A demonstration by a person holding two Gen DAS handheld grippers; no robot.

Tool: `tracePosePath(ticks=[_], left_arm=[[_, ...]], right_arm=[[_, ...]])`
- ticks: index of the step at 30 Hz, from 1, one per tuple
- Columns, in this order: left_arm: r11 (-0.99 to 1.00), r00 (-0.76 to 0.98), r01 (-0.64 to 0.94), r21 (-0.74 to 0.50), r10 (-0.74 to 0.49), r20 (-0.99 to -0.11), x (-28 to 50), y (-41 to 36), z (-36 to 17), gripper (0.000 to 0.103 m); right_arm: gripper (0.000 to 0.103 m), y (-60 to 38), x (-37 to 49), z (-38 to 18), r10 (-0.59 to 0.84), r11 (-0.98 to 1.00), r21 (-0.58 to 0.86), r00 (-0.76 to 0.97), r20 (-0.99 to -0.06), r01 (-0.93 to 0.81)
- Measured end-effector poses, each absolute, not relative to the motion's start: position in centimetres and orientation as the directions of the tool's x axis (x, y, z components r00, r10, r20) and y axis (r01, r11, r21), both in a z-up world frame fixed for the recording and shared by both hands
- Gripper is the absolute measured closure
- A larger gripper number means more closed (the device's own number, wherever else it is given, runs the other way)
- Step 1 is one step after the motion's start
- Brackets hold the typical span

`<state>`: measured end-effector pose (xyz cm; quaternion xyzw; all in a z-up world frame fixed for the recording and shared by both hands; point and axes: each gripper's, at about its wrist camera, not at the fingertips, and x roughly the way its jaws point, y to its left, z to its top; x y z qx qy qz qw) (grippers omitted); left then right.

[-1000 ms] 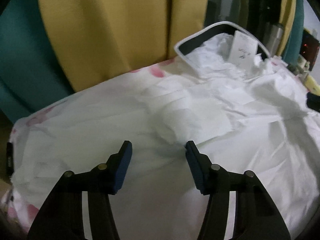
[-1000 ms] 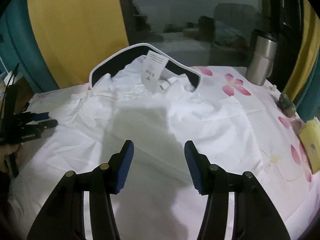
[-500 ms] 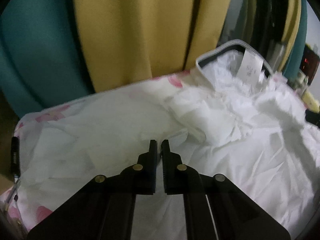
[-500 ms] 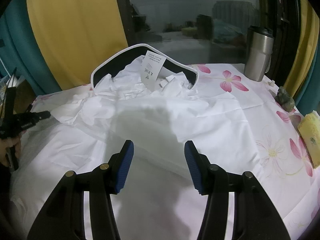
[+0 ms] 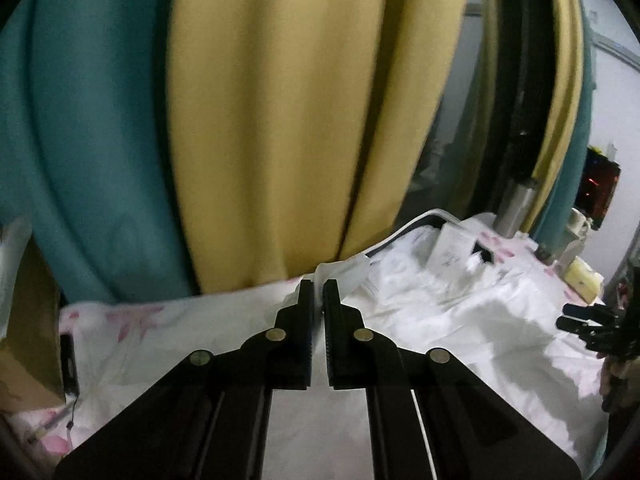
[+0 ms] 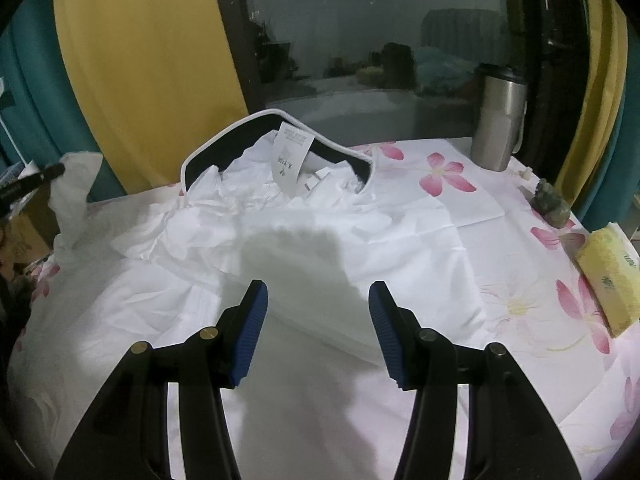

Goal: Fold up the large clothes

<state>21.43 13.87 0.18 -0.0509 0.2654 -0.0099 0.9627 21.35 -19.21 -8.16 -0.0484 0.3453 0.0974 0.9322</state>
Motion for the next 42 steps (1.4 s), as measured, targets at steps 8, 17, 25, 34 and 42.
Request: tracePosePath(ticks=[8,17,25,34,42], left_arm=[[0.993,0.876,0.056,-0.103,-0.098,-0.471,22.4,8.5,1.5,0.098],[0.985,0.868,0.124,-0.117,-0.165,-0.469,24.6,2.4,1.5,0.098],[0.972,0.833,0.200,-0.120,-0.233,-0.501,26.9,-2.8,0.0,0.098],[0.942,0.760,0.296,-0.160,-0.334,-0.558,30.1,-8.7,-3.0,0.098],[0.913,0.697,0.359,-0.192,-0.399,-0.596,32.1,-13.1,-5.8,0.098]], right_arm=[[0.050,-21.9,20.4,-7.5,0.151,0.978,-0.014,0.754,-0.639,-0.208],[0.050,-25.9,20.2,-7.6,0.142,0.983,0.004,0.755,-0.640,-0.181],[0.050,-29.2,20.5,-7.4,0.127,0.989,0.019,0.764,-0.633,-0.149],[0.050,-32.0,20.8,-8.0,0.126,0.991,0.057,0.757,-0.642,-0.118],[0.050,-33.2,21.2,-8.5,0.113,0.993,0.059,0.748,-0.654,-0.099]])
